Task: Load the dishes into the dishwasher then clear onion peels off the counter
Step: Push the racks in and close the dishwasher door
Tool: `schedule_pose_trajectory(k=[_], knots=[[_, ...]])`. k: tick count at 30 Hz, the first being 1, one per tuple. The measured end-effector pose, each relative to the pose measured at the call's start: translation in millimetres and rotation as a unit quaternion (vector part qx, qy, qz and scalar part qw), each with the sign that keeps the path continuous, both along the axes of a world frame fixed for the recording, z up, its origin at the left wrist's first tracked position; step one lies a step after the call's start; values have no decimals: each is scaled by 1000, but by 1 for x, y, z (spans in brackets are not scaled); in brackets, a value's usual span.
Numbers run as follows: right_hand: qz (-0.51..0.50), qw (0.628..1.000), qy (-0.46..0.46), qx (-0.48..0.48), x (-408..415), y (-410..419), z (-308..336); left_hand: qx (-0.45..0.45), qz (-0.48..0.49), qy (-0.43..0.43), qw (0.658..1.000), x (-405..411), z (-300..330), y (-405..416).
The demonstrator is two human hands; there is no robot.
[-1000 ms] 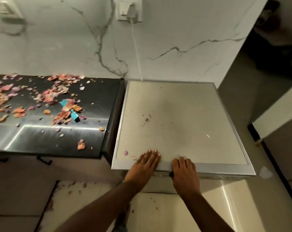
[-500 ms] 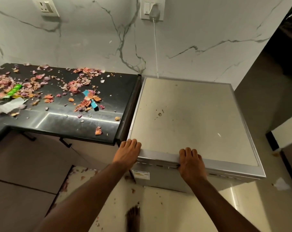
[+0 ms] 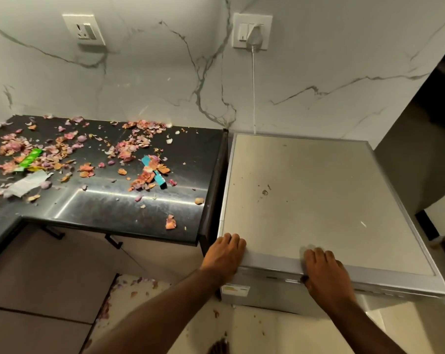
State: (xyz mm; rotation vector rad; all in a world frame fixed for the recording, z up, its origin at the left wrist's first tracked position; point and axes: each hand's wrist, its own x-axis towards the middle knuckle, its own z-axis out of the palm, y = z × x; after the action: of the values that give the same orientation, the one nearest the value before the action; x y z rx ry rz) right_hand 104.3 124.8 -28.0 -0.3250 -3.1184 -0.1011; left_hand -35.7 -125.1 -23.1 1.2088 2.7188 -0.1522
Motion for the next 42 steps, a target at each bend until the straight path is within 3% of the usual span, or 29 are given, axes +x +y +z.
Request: schedule_pose_trajectory(k=[13, 21, 30, 33, 36, 39, 42], knots=[[-9, 1000, -17, 18, 0, -4, -6, 29, -41, 23, 998, -4, -19, -8], [26, 999, 18, -13, 8, 9, -29, 47, 27, -1, 999, 5, -29, -5], [52, 995, -34, -77, -13, 25, -9, 27, 12, 4, 1000, 4, -20, -1], [60, 989, -57, -126, -40, 26, 19, -30, 23, -22, 999, -1, 1, 18], [44, 973, -137, -181, -74, 32, 41, -71, 64, -119, 988, -14, 29, 38], [48, 973, -145, -172, -110, 38, 49, -29, 121, -171, 977, -30, 49, 55], [37, 974, -159, -158, -144, 42, 57, 9, 134, -158, 978, -51, 57, 68]])
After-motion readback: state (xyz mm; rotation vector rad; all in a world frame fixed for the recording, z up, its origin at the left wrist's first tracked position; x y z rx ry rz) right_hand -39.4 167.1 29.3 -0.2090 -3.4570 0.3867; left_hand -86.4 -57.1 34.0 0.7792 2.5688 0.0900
